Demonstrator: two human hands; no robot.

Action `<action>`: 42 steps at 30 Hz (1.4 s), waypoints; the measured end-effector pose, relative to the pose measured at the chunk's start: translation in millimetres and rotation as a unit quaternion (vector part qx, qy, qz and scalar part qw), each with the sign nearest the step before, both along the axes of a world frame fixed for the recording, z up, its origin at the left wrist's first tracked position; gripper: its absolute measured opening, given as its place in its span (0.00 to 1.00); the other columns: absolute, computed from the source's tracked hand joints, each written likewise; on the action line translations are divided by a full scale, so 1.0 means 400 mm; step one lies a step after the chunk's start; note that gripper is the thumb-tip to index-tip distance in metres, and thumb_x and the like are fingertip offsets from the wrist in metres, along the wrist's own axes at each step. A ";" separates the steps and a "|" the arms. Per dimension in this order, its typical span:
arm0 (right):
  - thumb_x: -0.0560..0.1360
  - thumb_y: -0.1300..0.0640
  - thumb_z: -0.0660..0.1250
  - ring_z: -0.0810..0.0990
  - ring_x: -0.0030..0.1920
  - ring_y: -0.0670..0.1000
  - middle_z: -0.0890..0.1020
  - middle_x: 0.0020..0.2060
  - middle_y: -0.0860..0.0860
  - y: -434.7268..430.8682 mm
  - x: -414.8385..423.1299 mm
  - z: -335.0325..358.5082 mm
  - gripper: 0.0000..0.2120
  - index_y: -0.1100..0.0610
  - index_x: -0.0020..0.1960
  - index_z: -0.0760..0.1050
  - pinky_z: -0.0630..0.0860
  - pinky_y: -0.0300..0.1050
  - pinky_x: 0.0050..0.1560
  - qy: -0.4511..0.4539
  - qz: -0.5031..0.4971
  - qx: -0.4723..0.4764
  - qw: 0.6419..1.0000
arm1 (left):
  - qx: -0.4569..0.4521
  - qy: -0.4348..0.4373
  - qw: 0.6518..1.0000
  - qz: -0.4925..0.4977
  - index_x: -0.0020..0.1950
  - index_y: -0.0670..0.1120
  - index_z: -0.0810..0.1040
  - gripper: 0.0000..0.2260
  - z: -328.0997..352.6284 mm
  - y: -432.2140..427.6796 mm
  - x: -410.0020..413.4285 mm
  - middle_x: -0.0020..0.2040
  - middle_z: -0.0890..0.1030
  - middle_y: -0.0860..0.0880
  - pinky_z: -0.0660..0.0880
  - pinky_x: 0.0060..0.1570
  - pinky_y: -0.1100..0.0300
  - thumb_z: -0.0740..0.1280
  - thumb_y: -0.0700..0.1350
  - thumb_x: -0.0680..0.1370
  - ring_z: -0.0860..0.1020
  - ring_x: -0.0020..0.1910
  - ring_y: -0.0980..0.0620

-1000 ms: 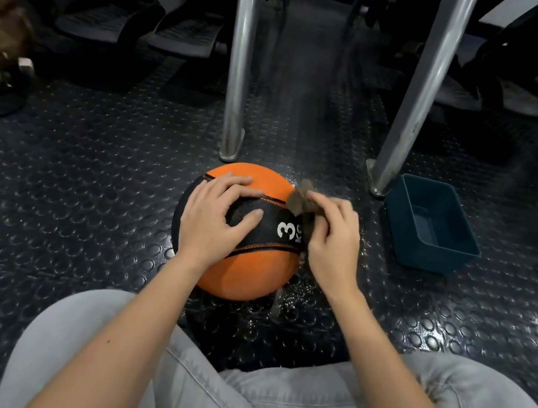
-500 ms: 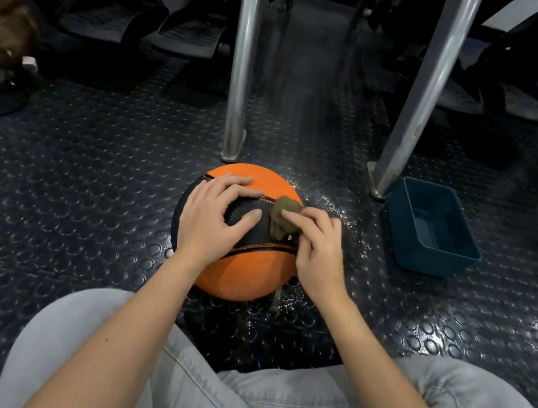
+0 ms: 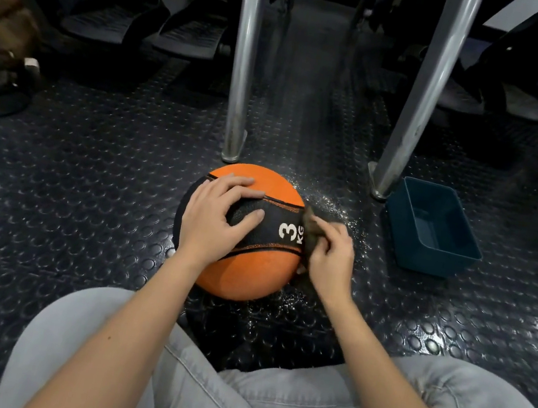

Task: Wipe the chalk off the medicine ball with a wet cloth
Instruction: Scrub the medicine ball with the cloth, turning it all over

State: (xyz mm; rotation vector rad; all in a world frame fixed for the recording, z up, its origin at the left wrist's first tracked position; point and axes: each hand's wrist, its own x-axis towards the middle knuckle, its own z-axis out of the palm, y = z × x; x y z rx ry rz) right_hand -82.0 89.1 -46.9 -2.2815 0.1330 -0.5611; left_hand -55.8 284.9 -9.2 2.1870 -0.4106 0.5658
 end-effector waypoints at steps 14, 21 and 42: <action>0.71 0.74 0.57 0.75 0.51 0.53 0.79 0.49 0.50 0.015 -0.025 0.003 0.21 0.60 0.55 0.80 0.66 0.32 0.59 -0.049 -0.007 0.058 0.997 | 0.008 -0.009 1.000 0.004 0.55 0.61 0.77 0.13 0.002 -0.009 0.000 0.60 0.71 0.66 0.49 0.66 0.72 0.61 0.61 0.73 0.63 0.61 0.71; 0.74 0.72 0.60 0.76 0.54 0.48 0.80 0.51 0.48 0.038 -0.011 0.039 0.18 0.58 0.57 0.79 0.71 0.45 0.63 0.038 -0.022 0.143 0.989 | 0.021 0.002 0.998 0.051 0.56 0.57 0.78 0.17 0.000 -0.008 -0.017 0.60 0.70 0.65 0.53 0.70 0.57 0.59 0.61 0.73 0.69 0.65 0.58; 0.67 0.72 0.60 0.76 0.47 0.54 0.80 0.44 0.53 0.087 -0.025 0.107 0.20 0.54 0.47 0.83 0.68 0.34 0.55 -0.028 0.037 0.014 0.999 | -0.001 0.007 0.999 0.042 0.56 0.56 0.81 0.16 0.001 -0.023 0.000 0.60 0.78 0.57 0.58 0.70 0.51 0.61 0.60 0.74 0.72 0.66 0.51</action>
